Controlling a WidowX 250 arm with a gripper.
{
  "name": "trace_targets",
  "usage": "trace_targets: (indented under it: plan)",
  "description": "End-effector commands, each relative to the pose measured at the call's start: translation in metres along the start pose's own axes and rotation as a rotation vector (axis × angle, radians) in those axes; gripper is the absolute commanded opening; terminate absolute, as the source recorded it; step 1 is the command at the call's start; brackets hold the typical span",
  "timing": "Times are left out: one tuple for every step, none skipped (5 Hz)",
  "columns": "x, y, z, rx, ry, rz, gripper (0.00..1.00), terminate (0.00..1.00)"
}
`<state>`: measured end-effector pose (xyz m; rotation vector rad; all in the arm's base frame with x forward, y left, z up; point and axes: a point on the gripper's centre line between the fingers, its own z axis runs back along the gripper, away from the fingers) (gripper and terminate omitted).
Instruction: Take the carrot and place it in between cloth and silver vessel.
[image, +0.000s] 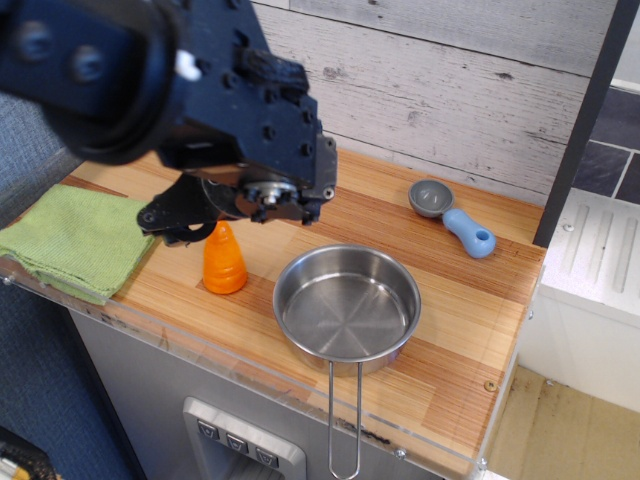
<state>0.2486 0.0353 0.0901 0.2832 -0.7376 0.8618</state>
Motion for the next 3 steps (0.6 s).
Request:
trace_targets:
  plan:
    - [0.0073,0.0014,0.0069,-0.015,-0.014,0.011,1.00,0.00]
    - [0.0073,0.0014,0.0069,-0.015,-0.014,0.011,1.00,0.00]
    - [0.0073,0.0014,0.0069,-0.015,-0.014,0.011,1.00,1.00]
